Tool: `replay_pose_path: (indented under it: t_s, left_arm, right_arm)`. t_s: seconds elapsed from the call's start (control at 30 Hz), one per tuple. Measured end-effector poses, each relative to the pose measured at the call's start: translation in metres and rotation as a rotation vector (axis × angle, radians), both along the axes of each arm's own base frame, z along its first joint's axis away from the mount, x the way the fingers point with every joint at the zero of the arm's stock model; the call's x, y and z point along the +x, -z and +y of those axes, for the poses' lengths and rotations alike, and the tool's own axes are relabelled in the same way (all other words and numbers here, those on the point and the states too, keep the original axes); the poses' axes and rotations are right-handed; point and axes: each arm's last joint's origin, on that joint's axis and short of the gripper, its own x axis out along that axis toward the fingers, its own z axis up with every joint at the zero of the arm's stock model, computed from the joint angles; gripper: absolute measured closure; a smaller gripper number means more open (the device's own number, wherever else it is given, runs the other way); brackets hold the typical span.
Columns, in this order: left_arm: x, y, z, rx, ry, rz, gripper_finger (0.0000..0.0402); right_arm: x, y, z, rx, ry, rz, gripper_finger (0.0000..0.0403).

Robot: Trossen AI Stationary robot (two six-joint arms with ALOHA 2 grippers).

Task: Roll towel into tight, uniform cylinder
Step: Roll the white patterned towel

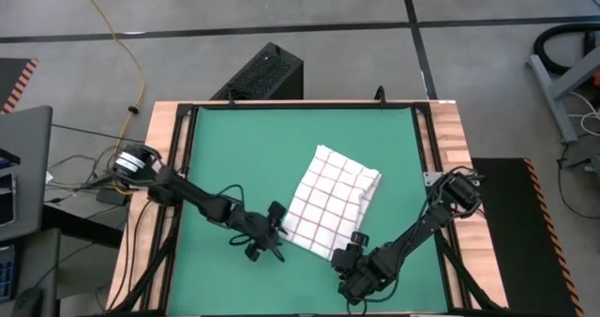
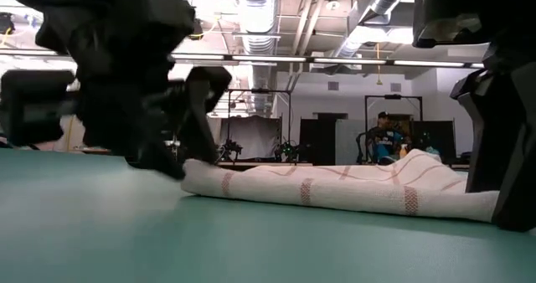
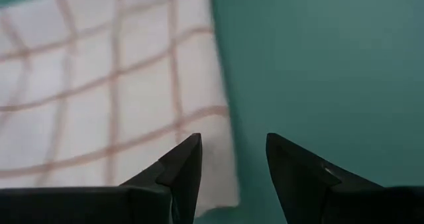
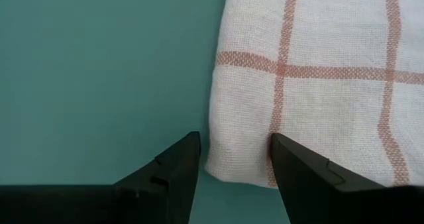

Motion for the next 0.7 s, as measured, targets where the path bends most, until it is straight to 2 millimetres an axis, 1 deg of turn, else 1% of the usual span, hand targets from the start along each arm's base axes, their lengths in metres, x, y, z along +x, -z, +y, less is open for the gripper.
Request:
replay_pose_path:
  t_s: [0.07, 0.13, 0.23, 0.37, 0.47, 0.57, 0.7]
  left_arm:
    - [0.003, 0.007, -0.002, 0.013, 0.009, 0.044, 0.0242]
    - [0.006, 0.012, -0.004, 0.035, -0.021, 0.056, 0.0242]
    - [0.010, 0.012, -0.003, 0.064, -0.100, 0.037, 0.0242]
    - [0.016, 0.006, 0.000, 0.097, -0.171, 0.009, 0.0242]
    - [0.018, 0.000, -0.002, 0.087, -0.168, 0.010, 0.0242]
    - [0.015, 0.007, -0.001, 0.088, -0.129, 0.086, 0.0242]
    - [0.015, 0.008, 0.001, 0.062, -0.165, 0.118, 0.0242]
  right_arm:
    - [-0.001, 0.000, 0.001, 0.001, -0.003, 0.002, 0.0195]
    - [-0.001, 0.000, 0.001, -0.001, -0.004, 0.001, 0.0195]
    - [-0.001, 0.000, 0.001, -0.008, -0.002, -0.008, 0.0196]
    - [-0.001, 0.001, 0.001, -0.008, -0.002, -0.011, 0.0196]
    - [-0.001, 0.001, 0.001, -0.011, -0.003, -0.010, 0.0196]
    - [-0.001, 0.001, 0.001, -0.013, -0.002, -0.008, 0.0196]
    - [-0.002, 0.001, 0.000, -0.018, 0.002, -0.002, 0.0203]
